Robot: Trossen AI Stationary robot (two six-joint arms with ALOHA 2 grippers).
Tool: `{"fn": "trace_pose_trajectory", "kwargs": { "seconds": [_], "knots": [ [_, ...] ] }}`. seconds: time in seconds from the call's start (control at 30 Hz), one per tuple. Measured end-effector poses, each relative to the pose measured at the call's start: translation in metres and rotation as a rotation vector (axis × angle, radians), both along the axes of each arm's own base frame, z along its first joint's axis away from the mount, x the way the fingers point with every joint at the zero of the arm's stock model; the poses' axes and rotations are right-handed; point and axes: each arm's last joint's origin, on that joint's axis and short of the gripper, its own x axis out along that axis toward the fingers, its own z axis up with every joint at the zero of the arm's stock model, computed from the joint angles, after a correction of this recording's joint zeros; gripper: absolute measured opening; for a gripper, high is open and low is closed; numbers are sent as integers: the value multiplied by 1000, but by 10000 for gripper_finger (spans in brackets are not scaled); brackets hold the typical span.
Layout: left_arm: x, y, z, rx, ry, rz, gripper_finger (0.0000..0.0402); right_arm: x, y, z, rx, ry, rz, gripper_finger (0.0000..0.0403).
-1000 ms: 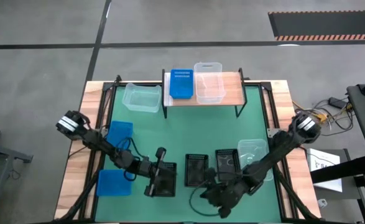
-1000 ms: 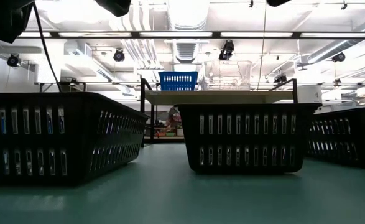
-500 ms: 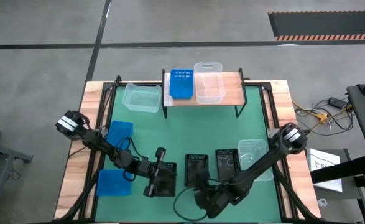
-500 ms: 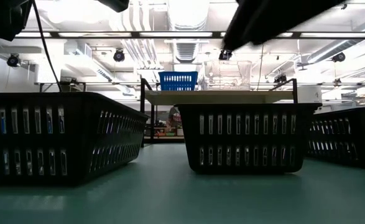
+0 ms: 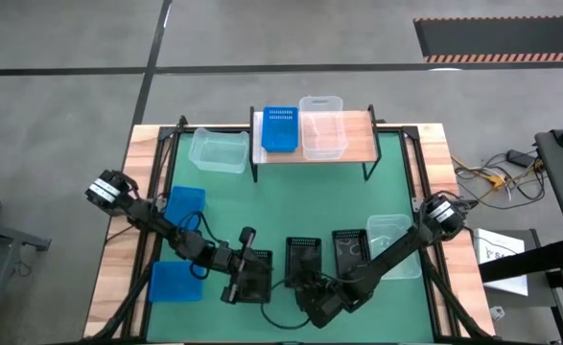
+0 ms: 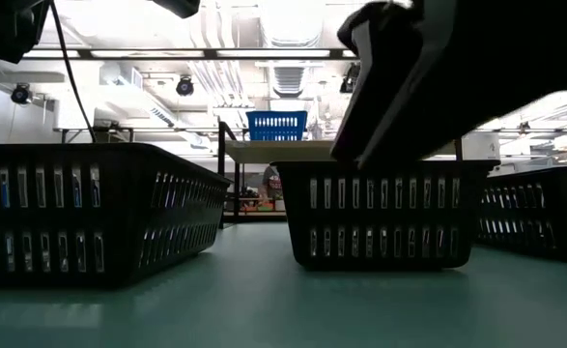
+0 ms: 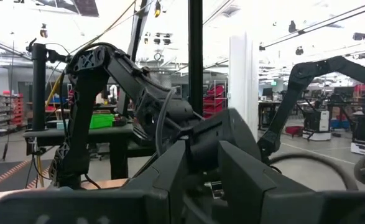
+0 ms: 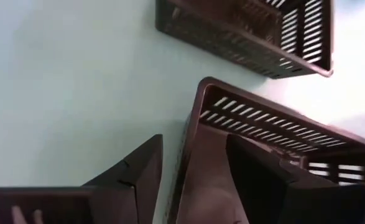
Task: Stack baskets on shelf by color
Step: Put the center black bin on the shelf
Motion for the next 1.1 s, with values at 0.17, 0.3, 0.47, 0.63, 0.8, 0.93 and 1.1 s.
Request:
{"fn": "trace_pose_trajectory", "kwargs": {
  "seconds": [0.17,0.3,0.47,0.63,0.8,0.93,1.1],
  "knots": [
    [0,0,0,-1,0,-1,80,3,-2,-16,-17,35,-9,157],
    [0,0,0,-1,0,-1,79,4,-2,-21,-21,45,-9,125],
    [1,0,1,-4,-4,-1,80,4,-3,-18,-18,42,-11,47],
    [1,-1,3,-7,-9,-1,80,1,0,-8,-19,27,14,13],
    [2,-1,5,-12,-19,-1,80,-9,1,13,-29,27,50,9],
    [3,-2,7,-16,-25,-1,80,-20,-2,39,-35,17,72,9],
    [3,-2,8,-18,-30,-1,80,-31,-9,70,-48,-20,130,9]
  ]
}}
